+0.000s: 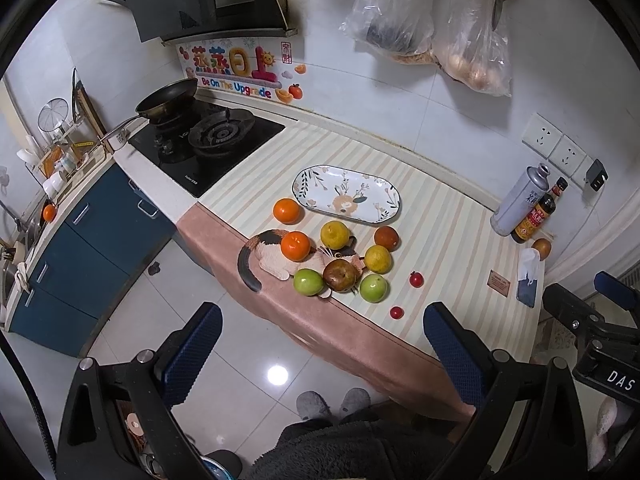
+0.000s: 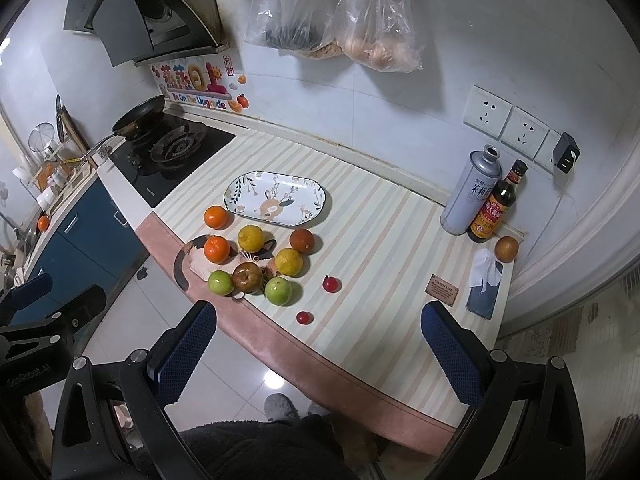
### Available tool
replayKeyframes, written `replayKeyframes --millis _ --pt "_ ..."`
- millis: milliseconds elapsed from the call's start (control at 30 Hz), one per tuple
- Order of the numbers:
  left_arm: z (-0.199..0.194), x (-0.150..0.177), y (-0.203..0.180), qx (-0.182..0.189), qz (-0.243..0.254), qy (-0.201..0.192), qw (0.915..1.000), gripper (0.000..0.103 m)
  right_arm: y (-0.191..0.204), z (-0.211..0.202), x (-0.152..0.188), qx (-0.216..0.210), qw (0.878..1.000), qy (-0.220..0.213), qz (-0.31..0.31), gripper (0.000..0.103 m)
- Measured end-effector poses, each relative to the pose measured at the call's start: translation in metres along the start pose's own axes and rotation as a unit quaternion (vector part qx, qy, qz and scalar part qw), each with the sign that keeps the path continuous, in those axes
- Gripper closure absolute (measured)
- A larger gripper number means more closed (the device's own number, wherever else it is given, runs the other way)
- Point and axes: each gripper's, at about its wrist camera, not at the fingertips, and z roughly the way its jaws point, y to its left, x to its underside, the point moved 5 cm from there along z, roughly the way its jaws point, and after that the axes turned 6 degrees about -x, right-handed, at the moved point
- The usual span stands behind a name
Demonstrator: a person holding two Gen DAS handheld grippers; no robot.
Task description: Organize fruits
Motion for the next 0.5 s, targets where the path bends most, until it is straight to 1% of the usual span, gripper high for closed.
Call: replayKeyframes --millis 100,200,267,333,400,433,467,500 --pt "0.002 0.000 0.001 -0.001 -0.002 -0.002 1.0000 0.000 0.000 0.002 -0.002 -0.008 1.000 0.000 0.009 0.000" --pt "0.013 -0.006 0.006 -0.017 -0.010 -0.013 0.9997 0.000 -0.003 0.015 -0.006 -0.022 1.000 0.003 0.023 0.000" --pt "0.029 -0.012 0.015 -0.049 -0.018 -0.021 0.9984 0.000 -0.006 0.034 -0.008 -0.046 0.998 0.012 0.034 0.000" --pt "0.048 -0.016 0.023 -0.074 -0.020 -0.021 0.9968 0.000 -0.003 0.060 -0.009 -0.069 0.996 0.031 0.043 0.000" --pt "0.076 -0.018 0.033 -0.105 -0.020 -0.003 0.9942 0.000 -0.002 0.089 -0.009 -0.084 0.994 0.048 0.045 0.000" --pt "0.087 -0.018 0.038 -0.113 -0.022 0.002 0.9933 0.000 -0.001 0.104 -0.007 -0.088 0.994 0.057 0.044 0.000" --pt "0.102 -0.018 0.043 -0.127 -0.023 0.014 0.9916 0.000 -0.001 0.122 -0.005 -0.094 0.993 0.065 0.042 0.000" --pt "0.118 -0.016 0.047 -0.131 -0.024 0.030 0.9907 0.000 0.002 0.141 -0.004 -0.100 0.991 0.077 0.043 0.000"
